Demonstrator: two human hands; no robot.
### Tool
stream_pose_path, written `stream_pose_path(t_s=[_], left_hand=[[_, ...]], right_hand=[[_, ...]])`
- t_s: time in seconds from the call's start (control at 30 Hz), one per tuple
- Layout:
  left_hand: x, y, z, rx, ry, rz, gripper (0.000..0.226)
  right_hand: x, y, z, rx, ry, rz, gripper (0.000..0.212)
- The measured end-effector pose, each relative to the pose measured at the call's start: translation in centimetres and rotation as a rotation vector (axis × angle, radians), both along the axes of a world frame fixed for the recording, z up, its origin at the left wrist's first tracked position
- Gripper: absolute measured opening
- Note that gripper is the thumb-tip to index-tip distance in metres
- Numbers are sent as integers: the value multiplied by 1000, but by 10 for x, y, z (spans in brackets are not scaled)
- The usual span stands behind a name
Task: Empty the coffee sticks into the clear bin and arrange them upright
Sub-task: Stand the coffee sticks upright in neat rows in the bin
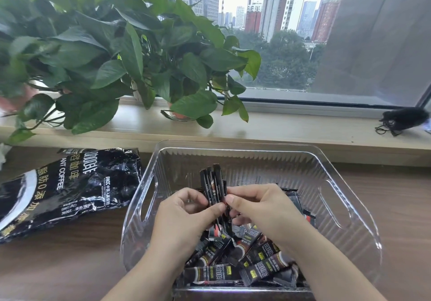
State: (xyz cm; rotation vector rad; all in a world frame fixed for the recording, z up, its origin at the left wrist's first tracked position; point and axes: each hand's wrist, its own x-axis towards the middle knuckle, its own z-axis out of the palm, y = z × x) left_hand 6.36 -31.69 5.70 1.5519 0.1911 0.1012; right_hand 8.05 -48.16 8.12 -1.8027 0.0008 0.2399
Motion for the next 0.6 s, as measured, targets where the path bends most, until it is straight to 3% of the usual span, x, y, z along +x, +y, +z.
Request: stream_pose_path(t_s=[0.2,0.6], left_hand=[[1,-1,-2,29,16,-63,36],[-1,-3,1,-74,93,-190,30]], right_hand=[[-2,-6,2,153,68,-18,18],[2,-8,1,208,170,-100,7]])
